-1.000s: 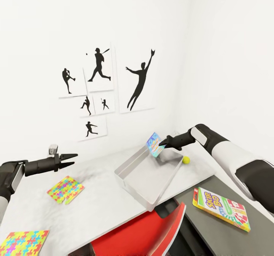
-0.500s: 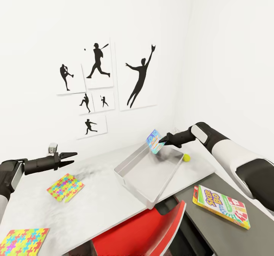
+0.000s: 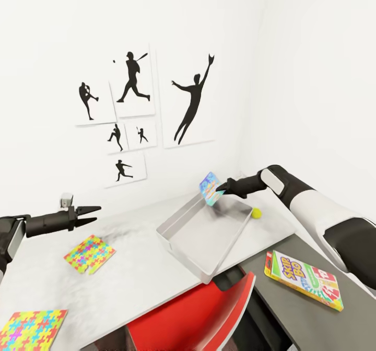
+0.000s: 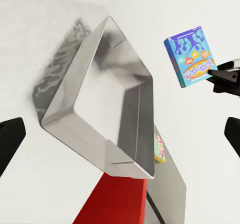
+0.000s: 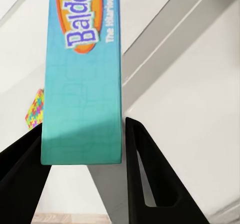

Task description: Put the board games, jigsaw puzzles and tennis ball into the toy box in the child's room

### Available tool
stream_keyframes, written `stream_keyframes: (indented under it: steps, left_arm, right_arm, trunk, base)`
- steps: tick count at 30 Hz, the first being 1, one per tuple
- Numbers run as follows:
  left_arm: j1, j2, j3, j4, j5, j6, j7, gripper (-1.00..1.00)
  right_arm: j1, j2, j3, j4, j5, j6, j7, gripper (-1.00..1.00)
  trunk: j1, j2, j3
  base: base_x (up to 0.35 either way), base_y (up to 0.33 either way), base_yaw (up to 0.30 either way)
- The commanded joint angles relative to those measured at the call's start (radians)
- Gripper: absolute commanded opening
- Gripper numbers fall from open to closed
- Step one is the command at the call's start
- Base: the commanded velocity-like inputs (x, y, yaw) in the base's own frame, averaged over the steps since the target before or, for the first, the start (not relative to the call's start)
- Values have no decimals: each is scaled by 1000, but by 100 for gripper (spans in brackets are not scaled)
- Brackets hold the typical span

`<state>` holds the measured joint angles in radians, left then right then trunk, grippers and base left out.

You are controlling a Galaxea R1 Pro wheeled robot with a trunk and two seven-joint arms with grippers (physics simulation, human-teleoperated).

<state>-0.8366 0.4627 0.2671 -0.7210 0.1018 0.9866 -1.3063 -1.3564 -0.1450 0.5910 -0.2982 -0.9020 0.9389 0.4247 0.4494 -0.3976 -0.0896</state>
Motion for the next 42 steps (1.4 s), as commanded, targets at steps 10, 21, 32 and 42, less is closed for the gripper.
stream_keyframes:
  steps: [10, 21, 32, 42]
  left_arm:
    - [-1, -1, 0, -5, 2, 12, -2, 100]
    - [-1, -7, 0, -6, 2, 12, -1, 100]
    - [-1, -6, 0, -6, 2, 11, -1, 100]
    - [-1, -5, 0, -6, 4, 12, -2, 100]
  right_arm:
    - [-1, -1, 5, -12, 11, -5, 11, -100]
    - [-1, -2, 4, -13, 11, -18, -45, -100]
    - [-1, -4, 4, -13, 11, -4, -47, -100]
    - [-1, -4, 4, -16, 11, 3, -44, -100]
  trunk:
    - [1, -2, -19]
    - [1, -2, -37]
    - [1, -2, -55]
    - [1, -2, -71]
  base:
    - [0, 0, 0]
    - [0, 0, 0]
    - [0, 0, 0]
    - [0, 0, 0]
